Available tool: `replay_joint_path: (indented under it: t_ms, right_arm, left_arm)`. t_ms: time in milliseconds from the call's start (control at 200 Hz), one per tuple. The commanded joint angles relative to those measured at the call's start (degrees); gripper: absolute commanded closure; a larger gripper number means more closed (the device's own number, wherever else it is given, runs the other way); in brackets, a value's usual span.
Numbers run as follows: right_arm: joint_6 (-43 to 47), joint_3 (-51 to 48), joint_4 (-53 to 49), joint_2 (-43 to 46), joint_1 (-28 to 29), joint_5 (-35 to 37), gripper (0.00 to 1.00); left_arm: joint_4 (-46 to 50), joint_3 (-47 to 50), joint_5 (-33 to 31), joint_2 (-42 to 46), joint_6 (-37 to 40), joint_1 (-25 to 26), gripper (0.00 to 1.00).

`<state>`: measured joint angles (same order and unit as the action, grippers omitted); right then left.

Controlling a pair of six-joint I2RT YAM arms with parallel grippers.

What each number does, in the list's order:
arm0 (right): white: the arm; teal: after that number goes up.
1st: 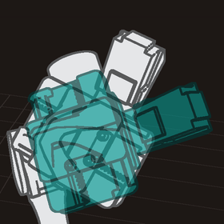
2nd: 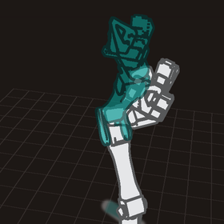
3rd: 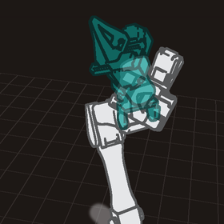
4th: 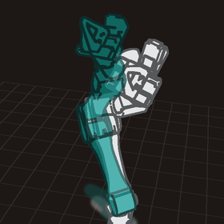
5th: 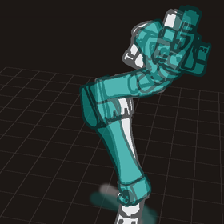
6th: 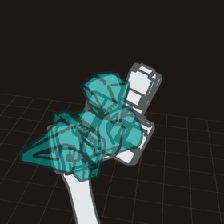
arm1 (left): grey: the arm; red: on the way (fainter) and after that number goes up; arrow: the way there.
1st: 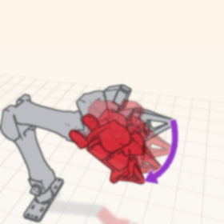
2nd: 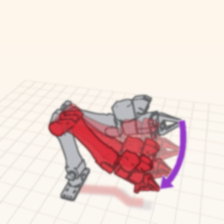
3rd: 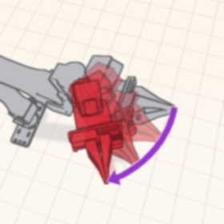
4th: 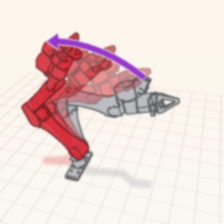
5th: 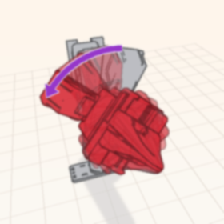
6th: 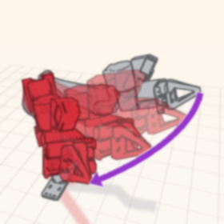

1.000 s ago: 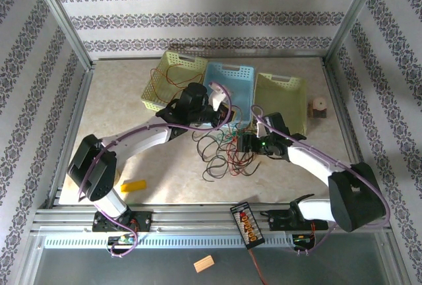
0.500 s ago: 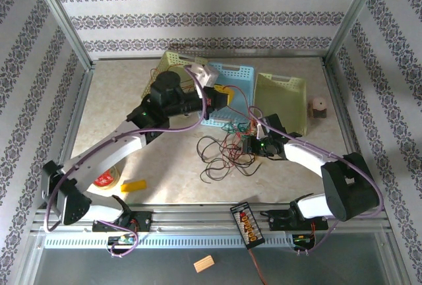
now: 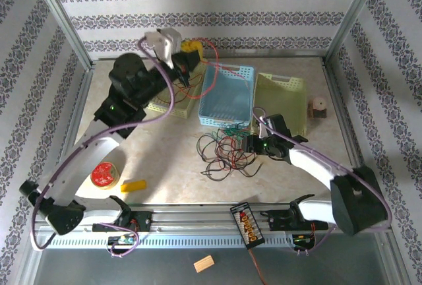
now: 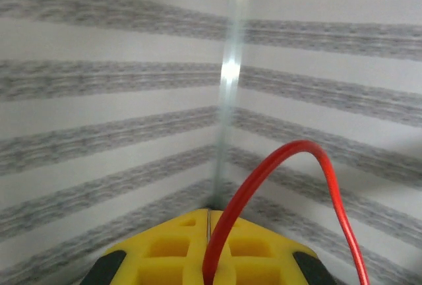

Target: Untangle the cables

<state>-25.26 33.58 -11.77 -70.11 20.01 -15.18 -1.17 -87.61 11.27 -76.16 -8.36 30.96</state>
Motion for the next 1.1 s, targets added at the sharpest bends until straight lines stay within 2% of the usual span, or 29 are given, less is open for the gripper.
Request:
replay_joint_path:
  t_ms: [0,80,260,415,515,540,570,615,655,670,685,810,890,940,990,1095]
  right_arm:
    - [1.23,-0.23,0.69,6.56,-0.15,4.52,0.33]
    - [0.08,-0.86,1.63,11.26,-0.32,6.65,0.3]
    - [-0.73,-0.56,1.53,17.47,0.2,7.17,0.3]
    - [-0.67,0.07,0.66,18.34,0.7,7.28,0.3]
    - [-0.78,0.33,0.63,17.83,0.99,7.19,0.3]
    - [-0.68,0.46,0.61,17.67,1.07,7.02,0.3]
    - [-0.64,0.59,0.52,17.44,1.21,7.01,0.3]
    - [-0.42,0.86,0.37,17.16,1.57,7.16,0.3]
    - [-0.11,1.12,-0.03,17.04,2.06,7.58,0.3]
    - [0.0,1.21,-0.21,16.99,2.16,7.84,0.3]
    - [0.03,1.29,-0.29,16.9,2.37,7.98,0.3]
    - [0.45,1.14,-0.8,16.66,3.1,9.11,0.3]
    - [1.04,1.13,-0.76,15.71,3.19,9.32,0.3]
    - [1.45,1.22,-0.76,14.76,3.32,9.24,0.3]
    - [1.79,1.39,-0.8,13.33,3.61,9.13,0.3]
    - [3.13,2.48,-1.76,9.08,4.61,8.06,0.3]
  left_arm:
    - [9.94,-4.39,-6.76,-7.57,-6.21,-7.64,1.0]
    - [11.84,-7.49,-5.03,-13.32,-7.67,-11.73,1.0]
    - [13.37,-13.88,-1.29,-26.47,-8.78,-18.14,1.0]
    - [13.62,-17.85,2.19,-37.15,-10.13,-21.21,1.0]
    - [16.93,-21.12,2.19,-43.85,-10.43,-22.06,0.99]
    - [18.02,-21.84,1.82,-45.23,-10.51,-22.15,0.93]
    - [19.12,-22.52,1.54,-46.52,-10.57,-22.17,0.8]
    - [20.47,-22.95,0.12,-47.77,-11.03,-22.17,0.42]
    - [20.49,-22.09,-0.76,-47.48,-11.87,-22.15,0.28]
    - [20.12,-21.63,-0.76,-47.04,-11.89,-22.14,0.17]
    - [19.81,-21.11,-1.11,-46.53,-11.79,-22.05,0.13]
    - [20.51,-17.86,-10.2,-39.37,-8.96,-19.75,0.07]
    - [23.1,-16.43,-19.93,-34.22,-4.12,-16.34,0.06]
    - [23.57,-14.31,-23.84,-31.17,-0.59,-13.33,0.01]
    - [23.36,-11.13,-21.69,-28.33,2.63,-10.47,0.01]
    - [21.74,-1.88,-8.62,-23.42,4.78,-5.32,0.01]
